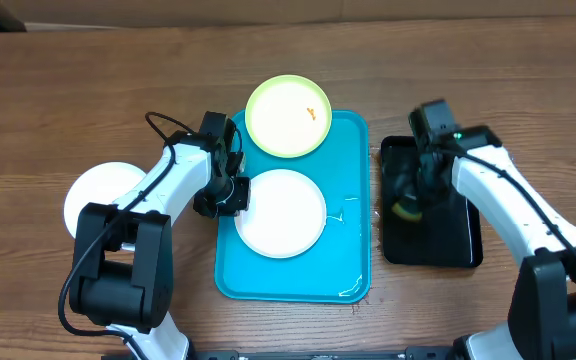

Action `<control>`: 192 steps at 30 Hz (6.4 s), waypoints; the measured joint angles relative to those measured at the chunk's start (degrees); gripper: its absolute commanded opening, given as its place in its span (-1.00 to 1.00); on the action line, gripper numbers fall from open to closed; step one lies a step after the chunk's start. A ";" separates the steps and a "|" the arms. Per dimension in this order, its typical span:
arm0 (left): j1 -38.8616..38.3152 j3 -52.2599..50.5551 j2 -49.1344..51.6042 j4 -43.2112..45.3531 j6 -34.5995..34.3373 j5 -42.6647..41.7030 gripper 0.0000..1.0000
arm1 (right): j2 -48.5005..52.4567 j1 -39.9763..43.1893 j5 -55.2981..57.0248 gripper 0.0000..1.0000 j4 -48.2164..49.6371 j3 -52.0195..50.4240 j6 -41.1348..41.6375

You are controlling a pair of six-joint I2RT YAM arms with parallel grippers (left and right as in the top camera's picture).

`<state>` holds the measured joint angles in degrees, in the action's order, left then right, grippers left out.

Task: Clean dirty plates on tray and stack at the side

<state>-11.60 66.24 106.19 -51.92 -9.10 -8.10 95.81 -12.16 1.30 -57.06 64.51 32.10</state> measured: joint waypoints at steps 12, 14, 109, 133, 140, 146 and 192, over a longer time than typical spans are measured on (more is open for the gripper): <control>0.02 3.23 0.07 -6.84 1.25 0.00 -0.91 | -1.70 5.16 -2.25 -0.10 0.94 -3.45 -3.37; 0.00 6.36 0.09 -9.70 1.81 0.20 -0.91 | -4.33 5.55 -3.50 0.06 -0.50 -1.14 -4.50; -33.09 35.45 2.47 1.49 -2.84 20.94 -0.92 | -16.46 22.97 -13.55 0.18 -9.57 4.07 -12.63; -50.18 35.47 5.33 28.46 29.42 65.00 -0.91 | -16.46 22.95 -13.57 0.19 -9.57 4.07 -12.61; -50.31 35.47 5.33 28.68 32.06 65.81 -0.92 | -16.46 22.95 -13.44 0.21 -9.60 4.07 -12.63; -50.31 35.47 5.33 28.79 32.26 65.83 -0.92 | -16.46 29.27 -12.31 0.33 -10.27 4.07 -10.82; -51.06 36.11 5.49 25.70 24.96 61.83 -0.92 | -16.46 60.08 -30.47 1.00 -12.11 4.07 -11.74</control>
<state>-62.65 102.35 111.68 -26.22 15.86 53.74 79.35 47.92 -29.17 -69.17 68.58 20.36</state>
